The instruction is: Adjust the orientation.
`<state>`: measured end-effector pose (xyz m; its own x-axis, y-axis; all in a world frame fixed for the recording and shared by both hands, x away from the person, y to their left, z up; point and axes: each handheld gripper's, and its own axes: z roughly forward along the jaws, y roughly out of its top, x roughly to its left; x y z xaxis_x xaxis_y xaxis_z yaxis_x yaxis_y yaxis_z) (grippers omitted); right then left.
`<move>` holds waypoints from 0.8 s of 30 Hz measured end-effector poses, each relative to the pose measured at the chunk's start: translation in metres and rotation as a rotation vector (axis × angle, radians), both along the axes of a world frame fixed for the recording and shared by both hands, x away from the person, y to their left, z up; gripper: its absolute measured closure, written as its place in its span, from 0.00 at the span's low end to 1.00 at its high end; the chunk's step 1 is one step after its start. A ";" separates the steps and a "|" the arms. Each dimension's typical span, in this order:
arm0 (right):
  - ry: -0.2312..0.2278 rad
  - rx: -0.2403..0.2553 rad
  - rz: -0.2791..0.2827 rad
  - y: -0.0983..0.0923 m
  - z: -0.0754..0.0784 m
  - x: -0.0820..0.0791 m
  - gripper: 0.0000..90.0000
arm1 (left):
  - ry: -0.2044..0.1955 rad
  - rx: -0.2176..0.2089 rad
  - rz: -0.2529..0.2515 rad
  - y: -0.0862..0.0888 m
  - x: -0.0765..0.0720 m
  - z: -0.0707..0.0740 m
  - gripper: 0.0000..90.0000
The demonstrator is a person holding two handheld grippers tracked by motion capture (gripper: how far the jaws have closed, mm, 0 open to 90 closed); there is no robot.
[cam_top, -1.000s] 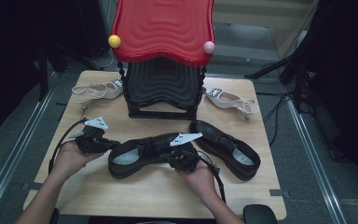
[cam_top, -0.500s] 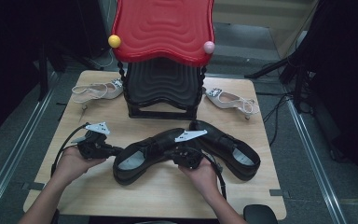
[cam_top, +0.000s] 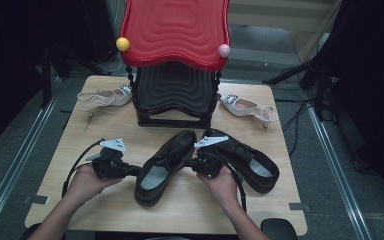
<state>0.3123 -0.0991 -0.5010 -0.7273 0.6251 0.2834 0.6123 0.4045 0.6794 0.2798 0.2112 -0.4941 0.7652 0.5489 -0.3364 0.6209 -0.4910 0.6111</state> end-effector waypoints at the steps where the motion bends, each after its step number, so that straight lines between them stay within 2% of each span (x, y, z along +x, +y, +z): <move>1: 0.001 -0.001 -0.003 -0.001 0.000 0.000 1.00 | 0.008 -0.002 -0.005 -0.002 -0.001 0.000 0.97; 2: -0.002 -0.002 -0.006 -0.001 0.000 0.001 1.00 | 0.018 -0.009 -0.004 -0.003 -0.002 0.000 0.97; 6: 0.002 0.011 -0.013 -0.004 0.001 0.003 1.00 | 0.012 -0.009 -0.014 -0.013 -0.006 -0.001 0.97; 11: -0.004 0.018 -0.020 -0.007 0.004 0.003 1.00 | 0.014 -0.030 -0.031 -0.028 -0.010 -0.003 0.96; 15: 0.002 0.022 -0.029 -0.010 0.005 0.004 1.00 | -0.005 -0.032 -0.032 -0.037 -0.013 -0.004 0.96; 19: -0.001 0.021 -0.035 -0.011 0.005 0.004 1.00 | 0.011 -0.050 -0.025 -0.041 -0.013 -0.005 0.95; 24: -0.008 0.012 -0.054 -0.013 0.005 0.006 1.00 | 0.008 -0.068 -0.023 -0.053 -0.015 -0.007 0.96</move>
